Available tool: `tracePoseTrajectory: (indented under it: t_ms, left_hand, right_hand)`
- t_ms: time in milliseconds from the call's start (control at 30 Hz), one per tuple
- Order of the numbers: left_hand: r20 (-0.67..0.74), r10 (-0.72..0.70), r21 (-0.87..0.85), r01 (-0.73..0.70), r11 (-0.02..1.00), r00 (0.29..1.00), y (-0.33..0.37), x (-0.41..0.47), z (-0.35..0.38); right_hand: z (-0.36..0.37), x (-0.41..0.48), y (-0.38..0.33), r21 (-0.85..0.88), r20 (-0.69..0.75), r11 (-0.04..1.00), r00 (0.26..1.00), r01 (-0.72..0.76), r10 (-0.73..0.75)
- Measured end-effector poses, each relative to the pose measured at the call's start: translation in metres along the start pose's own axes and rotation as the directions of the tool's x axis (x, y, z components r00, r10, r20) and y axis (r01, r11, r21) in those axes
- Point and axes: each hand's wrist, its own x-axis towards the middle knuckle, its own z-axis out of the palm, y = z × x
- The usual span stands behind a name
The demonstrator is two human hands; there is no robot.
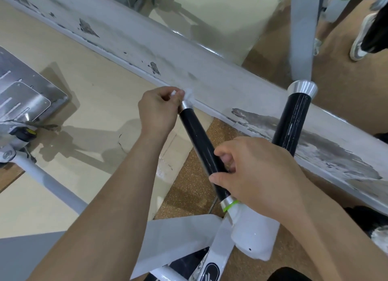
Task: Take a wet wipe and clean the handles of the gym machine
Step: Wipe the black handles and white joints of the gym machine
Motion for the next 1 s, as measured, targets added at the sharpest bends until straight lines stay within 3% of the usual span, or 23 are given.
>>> tracePoseTrajectory:
  t_ms: [100,167,300,400,533,667,767,833,933,1000]
  left_hand:
    - [0.142,0.044,0.015,-0.046,0.999,0.989,0.002,-0.014,-0.005]
    - [0.227,0.128,0.164,-0.167,0.972,0.966,0.004,-0.025,-0.006]
    - [0.347,0.187,0.564,-0.364,0.741,0.919,0.025,-0.007,0.004]
    - [0.523,0.107,0.683,-0.491,0.54,0.846,0.045,0.006,0.014]
    - [0.742,-0.108,0.624,-0.623,0.472,0.661,0.066,0.018,-0.001]
    - [0.751,-0.037,0.579,-0.631,0.516,0.659,0.065,0.015,-0.006]
    - [0.698,0.025,0.562,-0.57,0.599,0.715,0.057,0.011,-0.003]
    - [0.592,0.143,0.54,-0.522,0.66,0.793,0.049,0.006,-0.004]
    - [0.434,0.18,0.433,-0.38,0.818,0.883,0.037,-0.004,-0.011]
    - [0.361,0.134,0.283,-0.245,0.927,0.923,0.03,-0.011,-0.018]
  right_hand:
    - [-0.002,-0.001,-0.002,0.005,0.01,1.0,1.0,-0.003,0.003]
    - [-0.002,0.0,-0.002,0.013,0.016,1.0,1.0,-0.011,0.011]
    - [-0.004,0.007,-0.002,0.035,0.036,0.997,0.997,-0.065,0.063]
    - [-0.006,0.008,-0.001,-0.001,0.057,0.998,0.996,-0.068,0.068]
    - [-0.009,0.007,-0.002,0.029,0.094,0.998,0.994,-0.058,0.055]
    - [-0.023,0.025,-0.002,0.131,0.128,0.986,0.988,-0.106,0.089]
    - [-0.027,0.06,-0.005,0.311,0.063,0.936,0.986,-0.165,0.153]
    - [-0.022,0.083,-0.006,0.483,0.097,0.843,0.971,-0.238,0.218]
    - [-0.009,0.107,-0.006,0.755,0.224,0.578,0.95,-0.311,0.218]
    - [-0.003,0.12,-0.002,0.738,0.15,0.613,0.954,-0.282,0.259]
